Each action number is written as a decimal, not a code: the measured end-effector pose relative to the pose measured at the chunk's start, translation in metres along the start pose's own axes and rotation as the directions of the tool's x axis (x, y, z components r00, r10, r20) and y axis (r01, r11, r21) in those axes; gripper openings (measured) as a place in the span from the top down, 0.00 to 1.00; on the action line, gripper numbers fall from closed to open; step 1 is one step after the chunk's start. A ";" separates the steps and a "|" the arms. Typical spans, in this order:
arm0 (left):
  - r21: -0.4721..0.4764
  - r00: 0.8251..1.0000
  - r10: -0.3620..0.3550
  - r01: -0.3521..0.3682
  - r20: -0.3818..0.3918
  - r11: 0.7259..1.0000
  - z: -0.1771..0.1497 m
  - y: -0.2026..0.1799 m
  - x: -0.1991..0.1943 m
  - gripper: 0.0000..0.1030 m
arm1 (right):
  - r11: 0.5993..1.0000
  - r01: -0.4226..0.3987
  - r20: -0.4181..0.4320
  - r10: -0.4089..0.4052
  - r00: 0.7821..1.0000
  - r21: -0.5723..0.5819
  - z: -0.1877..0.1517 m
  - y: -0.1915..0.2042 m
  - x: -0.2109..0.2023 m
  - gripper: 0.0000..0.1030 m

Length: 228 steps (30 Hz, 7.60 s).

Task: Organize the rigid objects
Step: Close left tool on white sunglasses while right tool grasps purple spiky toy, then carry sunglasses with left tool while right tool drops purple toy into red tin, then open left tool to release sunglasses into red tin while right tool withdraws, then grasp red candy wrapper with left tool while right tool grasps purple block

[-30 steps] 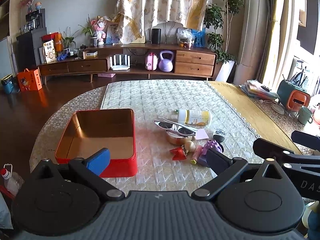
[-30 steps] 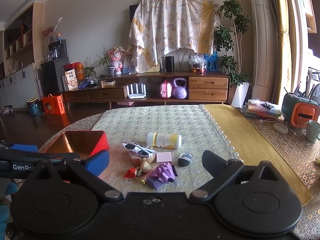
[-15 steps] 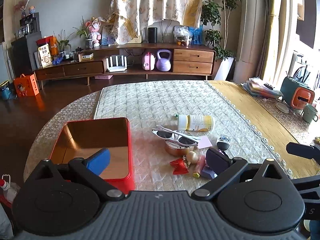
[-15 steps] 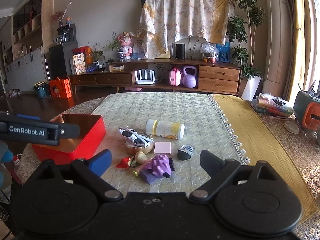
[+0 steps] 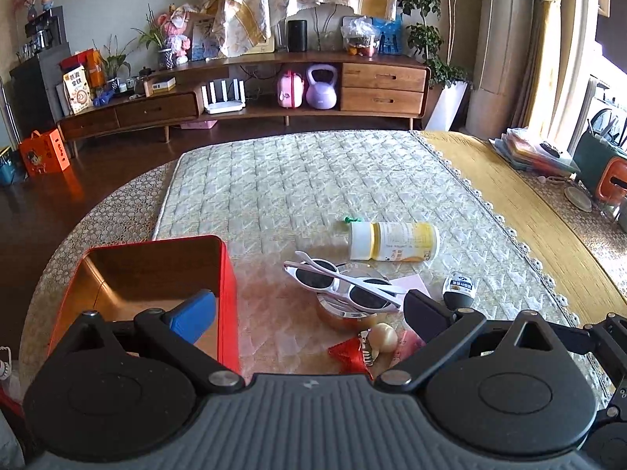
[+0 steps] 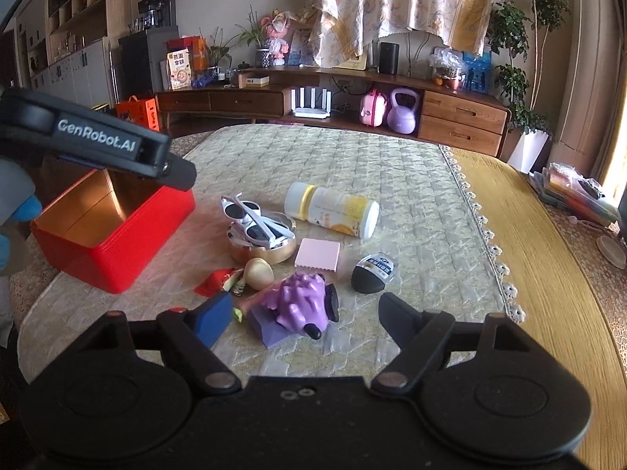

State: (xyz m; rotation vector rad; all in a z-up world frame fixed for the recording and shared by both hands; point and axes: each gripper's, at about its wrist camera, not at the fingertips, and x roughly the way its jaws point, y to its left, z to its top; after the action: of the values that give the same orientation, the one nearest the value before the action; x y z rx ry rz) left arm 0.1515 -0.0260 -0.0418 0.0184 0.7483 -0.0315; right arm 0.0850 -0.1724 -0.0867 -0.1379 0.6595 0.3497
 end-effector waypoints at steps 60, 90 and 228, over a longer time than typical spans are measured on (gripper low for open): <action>-0.098 0.980 0.005 -0.025 -0.200 0.995 0.029 0.007 0.099 0.95 | 0.998 -0.061 -0.090 0.059 0.994 -0.015 0.012 -0.014 0.052 0.57; -0.144 0.996 -0.032 0.020 -0.083 0.989 0.042 0.095 0.011 0.95 | 0.984 -0.158 0.029 0.161 0.987 -0.082 0.087 0.054 0.015 0.58; -0.010 0.974 -0.064 0.064 -0.219 0.998 -0.041 -0.018 0.067 0.19 | 0.983 -0.155 -0.134 0.141 0.981 -0.099 -0.001 -0.003 0.045 0.29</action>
State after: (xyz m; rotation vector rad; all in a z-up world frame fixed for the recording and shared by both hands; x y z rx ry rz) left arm 0.1717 -0.0449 -0.1173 -0.0049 0.9697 -0.0913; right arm 0.1188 -0.1635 -0.1150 -0.2173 0.7781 0.5240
